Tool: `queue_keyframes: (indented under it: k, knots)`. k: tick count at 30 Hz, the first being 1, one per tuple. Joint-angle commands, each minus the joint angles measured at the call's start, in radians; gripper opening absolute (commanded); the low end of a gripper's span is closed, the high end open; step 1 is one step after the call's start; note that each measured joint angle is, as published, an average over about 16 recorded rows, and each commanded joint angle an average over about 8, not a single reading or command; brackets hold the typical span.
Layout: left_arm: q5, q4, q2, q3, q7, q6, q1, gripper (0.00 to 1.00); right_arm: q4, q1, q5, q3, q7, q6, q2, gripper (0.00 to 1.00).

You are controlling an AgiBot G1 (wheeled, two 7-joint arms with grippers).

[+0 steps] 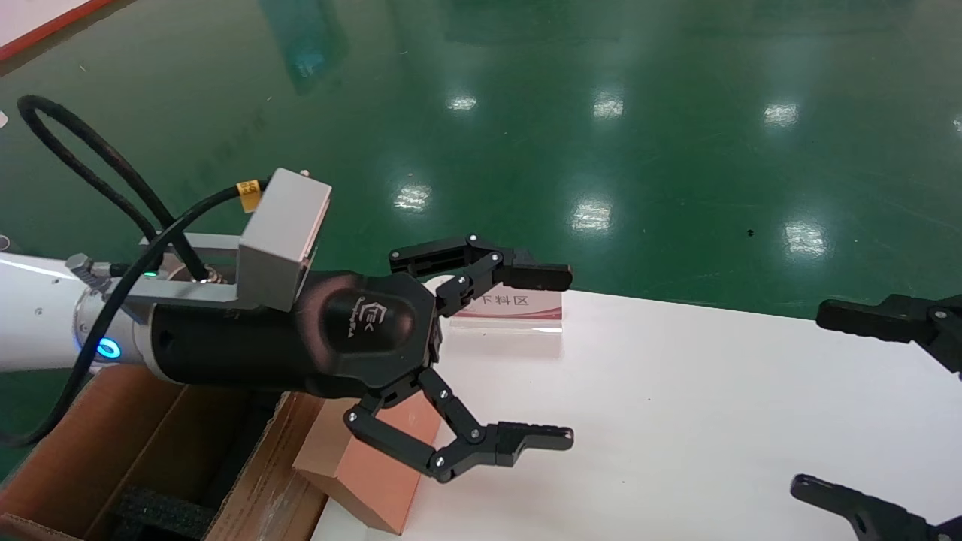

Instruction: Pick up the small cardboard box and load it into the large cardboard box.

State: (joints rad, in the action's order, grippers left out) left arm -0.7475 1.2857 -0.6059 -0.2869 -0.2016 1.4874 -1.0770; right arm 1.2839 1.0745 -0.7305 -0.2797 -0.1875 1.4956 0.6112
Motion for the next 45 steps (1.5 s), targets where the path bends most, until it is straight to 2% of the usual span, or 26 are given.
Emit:
queue_keyframes:
  k: [1, 8, 15, 23, 28, 35, 45]
  knots:
    - [0.005, -0.003, -0.001, 0.002, 0.004, 0.002, 0.003, 1.00, 0.000, 0.000, 0.000, 0.000, 0.000, 0.000, 0.000, 1.00]
    - [-0.111, 0.035, 0.033, -0.041, -0.081, -0.044, -0.041, 1.00, -0.001, 0.000, 0.000, 0.000, 0.000, 0.000, 0.000, 1.00]
    - [-0.303, 0.065, 0.055, -0.112, -0.192, -0.036, -0.166, 1.00, -0.001, 0.000, 0.001, -0.001, 0.001, 0.000, 0.000, 1.00]
    - [-0.616, 0.070, -0.003, -0.301, -0.409, 0.075, -0.438, 1.00, -0.001, 0.001, 0.001, -0.002, 0.001, 0.000, -0.001, 1.00]
    - [-0.743, 0.069, -0.036, -0.455, -0.524, 0.094, -0.581, 1.00, -0.001, 0.001, 0.001, -0.002, 0.001, -0.001, -0.001, 1.00]
    - [-0.813, 0.067, -0.063, -0.666, -0.697, 0.094, -0.720, 1.00, -0.001, 0.001, 0.002, -0.003, 0.002, -0.001, -0.001, 1.00]
    - [-0.785, 0.069, -0.102, -0.877, -0.851, 0.091, -0.868, 1.00, -0.001, 0.001, 0.002, -0.003, 0.002, -0.001, -0.001, 1.00]
